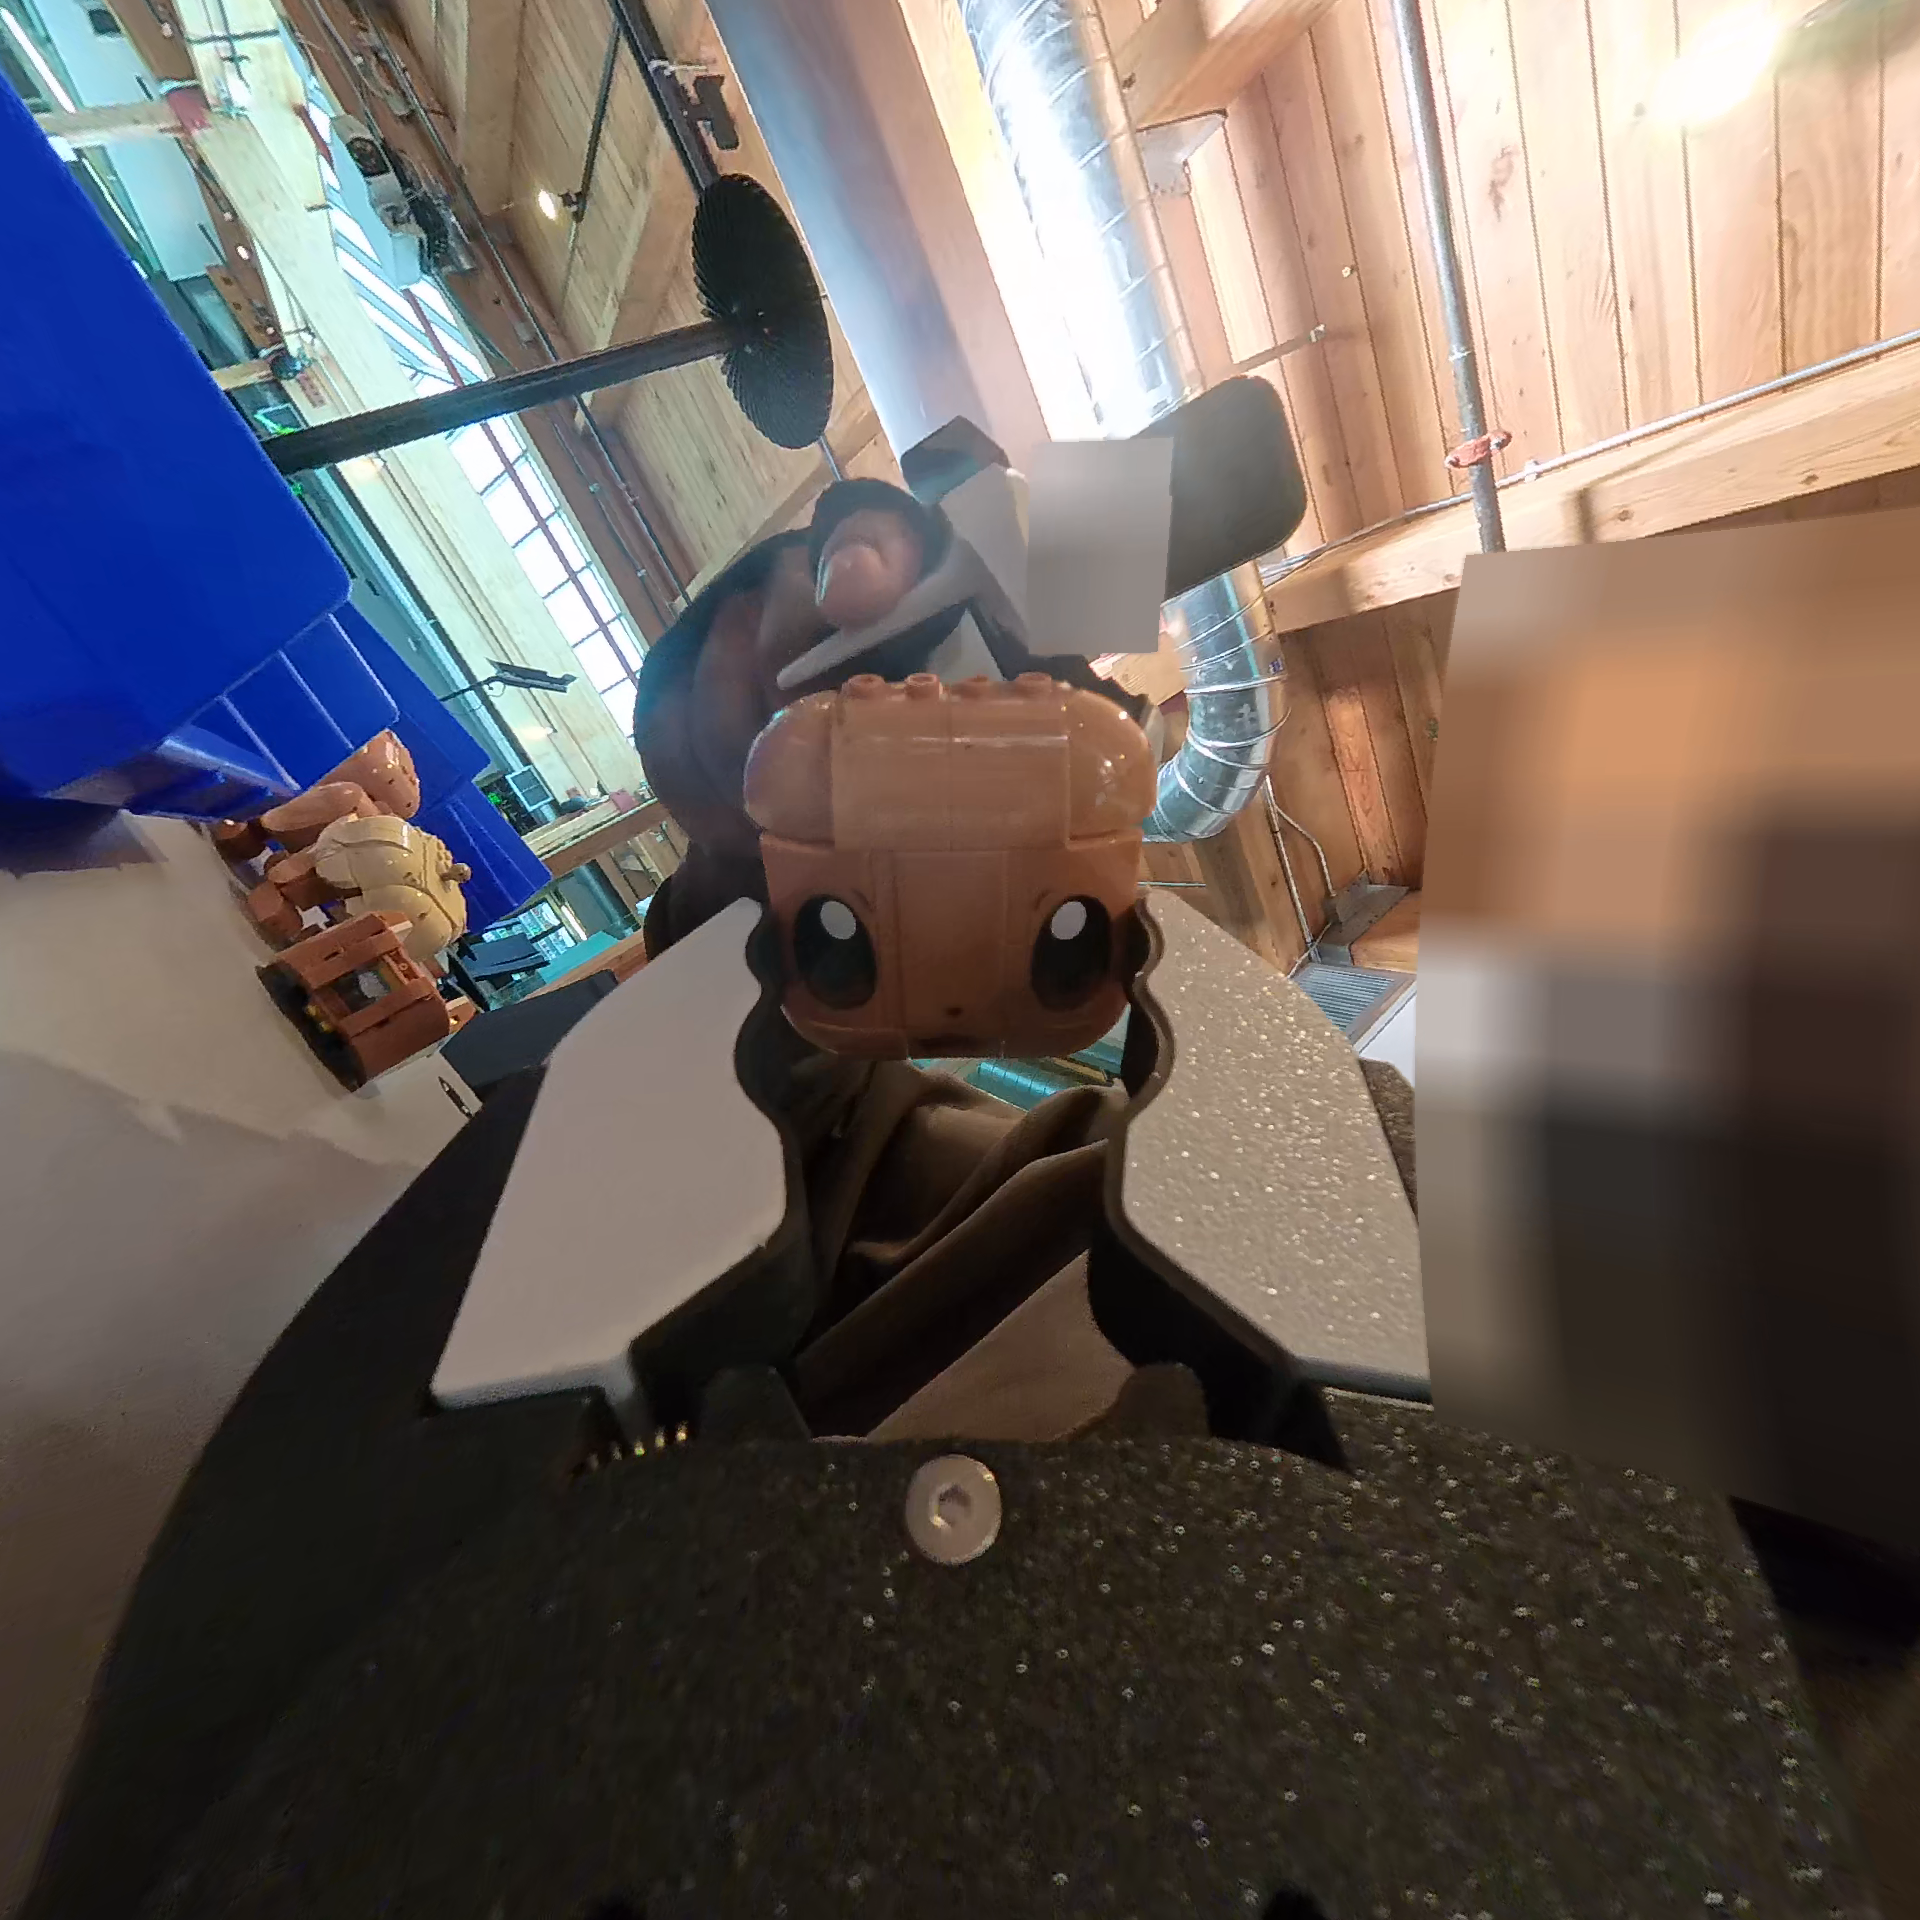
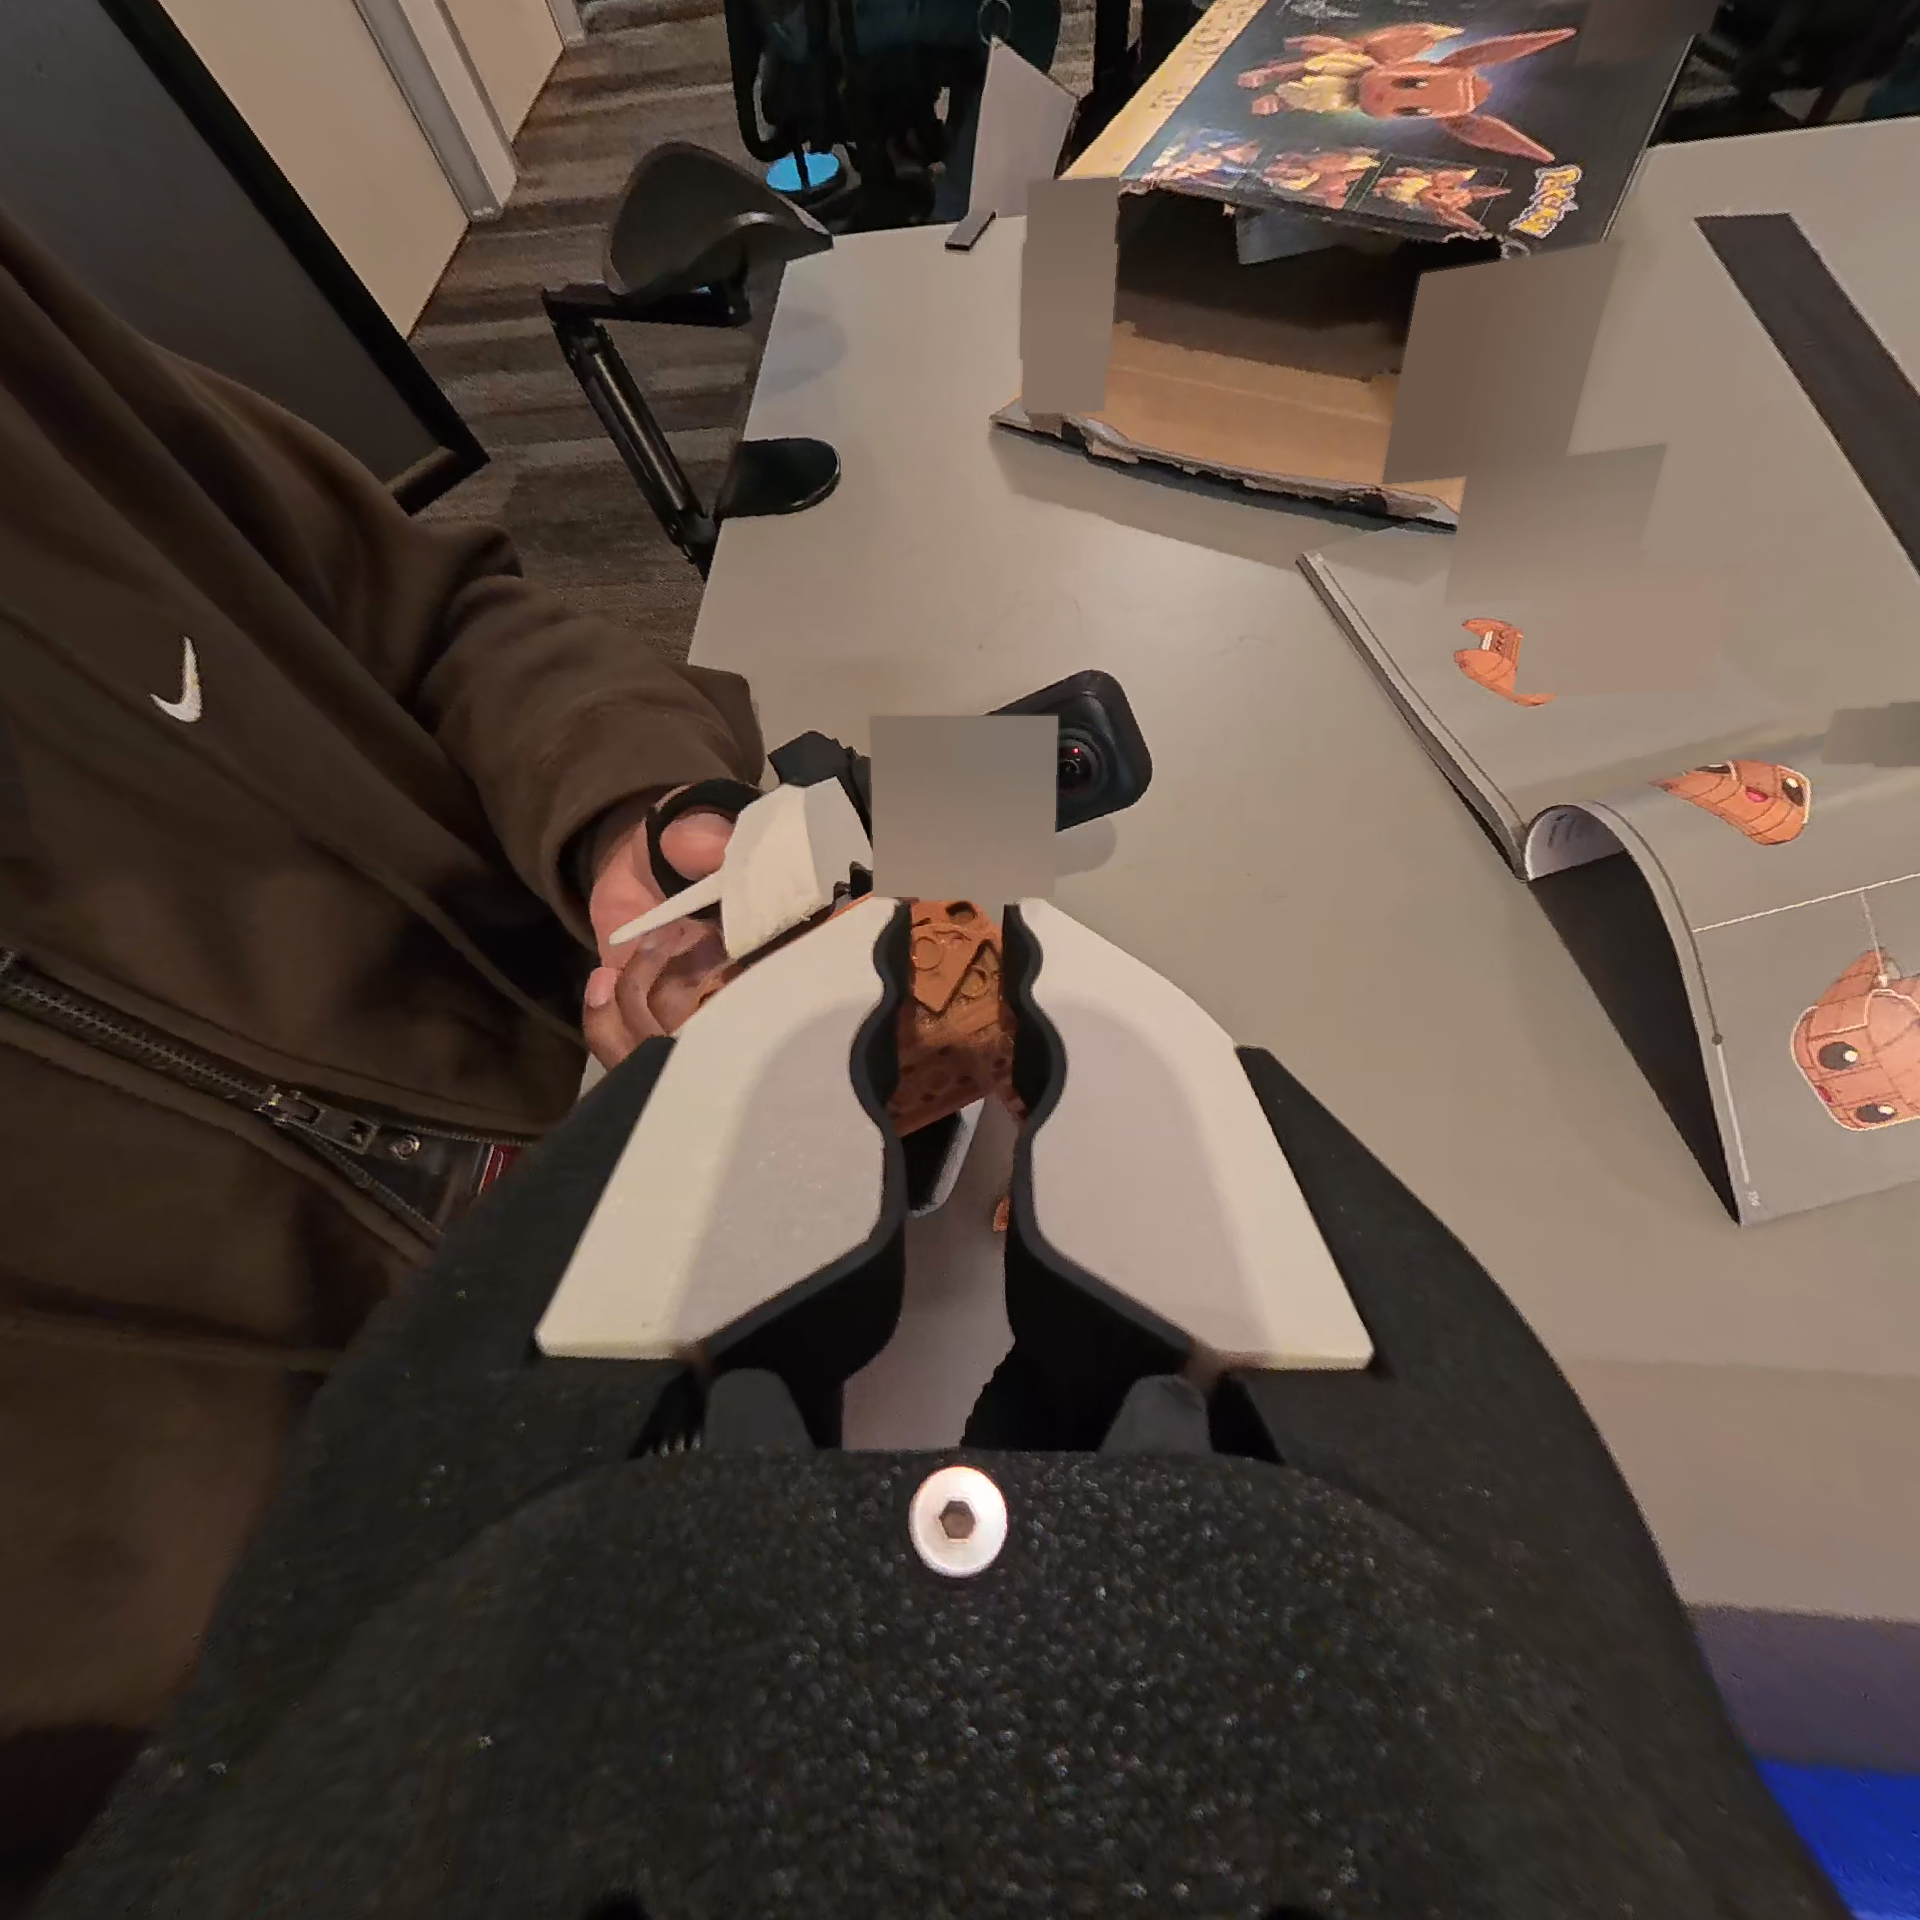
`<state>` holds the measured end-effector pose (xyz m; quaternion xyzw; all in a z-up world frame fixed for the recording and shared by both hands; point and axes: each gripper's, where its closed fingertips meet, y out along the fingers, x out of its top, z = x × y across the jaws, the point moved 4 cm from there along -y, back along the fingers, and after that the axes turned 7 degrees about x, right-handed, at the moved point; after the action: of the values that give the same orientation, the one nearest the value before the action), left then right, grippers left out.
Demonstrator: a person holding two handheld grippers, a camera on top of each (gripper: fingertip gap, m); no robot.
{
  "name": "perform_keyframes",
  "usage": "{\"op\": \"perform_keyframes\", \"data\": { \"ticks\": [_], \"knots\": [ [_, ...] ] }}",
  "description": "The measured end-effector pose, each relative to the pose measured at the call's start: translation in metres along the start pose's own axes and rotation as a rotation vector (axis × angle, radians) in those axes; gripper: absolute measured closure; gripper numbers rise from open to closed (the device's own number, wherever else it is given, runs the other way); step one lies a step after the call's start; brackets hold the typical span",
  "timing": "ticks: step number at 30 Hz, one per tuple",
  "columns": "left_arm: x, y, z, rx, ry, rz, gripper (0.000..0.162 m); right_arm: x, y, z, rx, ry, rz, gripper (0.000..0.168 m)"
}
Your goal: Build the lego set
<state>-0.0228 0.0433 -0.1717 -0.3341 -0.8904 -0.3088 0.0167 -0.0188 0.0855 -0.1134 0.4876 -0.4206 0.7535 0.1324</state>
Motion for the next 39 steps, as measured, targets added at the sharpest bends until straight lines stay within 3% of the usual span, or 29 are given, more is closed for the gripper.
{"op": "perform_keyframes", "data": {
  "ticks": [19, 27, 39],
  "knots": [
    [0.0, 0.003, -0.015, -0.172, -0.106, -0.096, 0.099, 0.018, -0.005, -0.002, -0.05, 0.028, -0.142, 0.148],
    [0.001, 0.002, -0.018, -0.185, -0.082, -0.094, 0.099, 0.008, -0.003, 0.017, -0.098, -0.016, -0.037, 0.146],
    [-0.002, 0.002, -0.017, -0.182, -0.072, -0.074, 0.099, 0.008, -0.001, 0.018, -0.104, -0.095, -0.03, 0.155]
  ]
}}
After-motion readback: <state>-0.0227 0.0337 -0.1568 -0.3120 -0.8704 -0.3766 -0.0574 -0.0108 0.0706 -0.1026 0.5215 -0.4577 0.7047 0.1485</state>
